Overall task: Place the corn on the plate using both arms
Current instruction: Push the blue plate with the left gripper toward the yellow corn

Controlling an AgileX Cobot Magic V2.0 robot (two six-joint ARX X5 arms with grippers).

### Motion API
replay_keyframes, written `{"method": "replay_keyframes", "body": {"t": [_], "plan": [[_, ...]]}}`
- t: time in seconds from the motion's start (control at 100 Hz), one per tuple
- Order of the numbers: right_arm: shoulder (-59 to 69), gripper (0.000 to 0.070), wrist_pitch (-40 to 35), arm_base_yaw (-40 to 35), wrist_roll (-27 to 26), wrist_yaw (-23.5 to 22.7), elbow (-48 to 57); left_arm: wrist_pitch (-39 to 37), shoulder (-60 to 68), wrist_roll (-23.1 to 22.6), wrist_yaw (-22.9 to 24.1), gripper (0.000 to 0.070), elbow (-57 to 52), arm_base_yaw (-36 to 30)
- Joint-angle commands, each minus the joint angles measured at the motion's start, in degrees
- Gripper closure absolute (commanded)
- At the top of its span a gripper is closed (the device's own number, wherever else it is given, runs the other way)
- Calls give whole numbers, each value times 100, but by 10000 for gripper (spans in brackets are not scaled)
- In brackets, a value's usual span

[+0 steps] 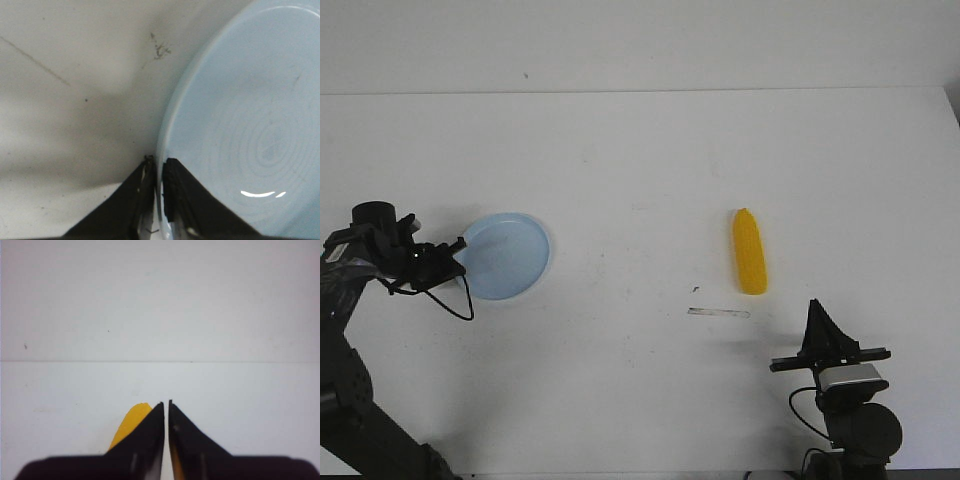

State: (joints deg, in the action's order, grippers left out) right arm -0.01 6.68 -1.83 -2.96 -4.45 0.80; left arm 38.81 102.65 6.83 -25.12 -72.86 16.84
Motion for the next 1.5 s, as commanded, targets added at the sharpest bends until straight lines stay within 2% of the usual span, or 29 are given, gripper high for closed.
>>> {"method": "replay_keyframes", "body": {"t": [0.0,0.25,0.48,0.62,0.75,0.85,0.99,1.12,1.29,1.49], "plan": [[9,685,57,-4,0,0,-9,17,140,13,-50,700,-92,13],[9,685,59,-4,0,0,-9,26,79,101,-815,700,-94,-127],[9,685,59,-4,2,0,-9,11,-63,297,-833,700,-94,-656],[9,685,59,-4,2,0,-7,-94,-107,361,-833,700,-94,-1263],[9,685,57,-4,2,0,-7,-450,-107,649,-828,700,-94,-1926],[9,685,59,-4,0,0,-7,-802,-107,1082,-730,700,-94,-2439],[9,685,57,-4,2,0,-9,-1169,-107,1853,-321,700,-94,-3110],[9,685,57,-4,0,0,-9,-1322,-107,2249,-155,700,-94,-3622],[9,685,57,-4,0,0,-7,-1322,-107,2424,33,700,-94,-4046],[9,685,59,-4,0,0,-9,-1294,-107,2496,249,699,-94,-4070]]}}
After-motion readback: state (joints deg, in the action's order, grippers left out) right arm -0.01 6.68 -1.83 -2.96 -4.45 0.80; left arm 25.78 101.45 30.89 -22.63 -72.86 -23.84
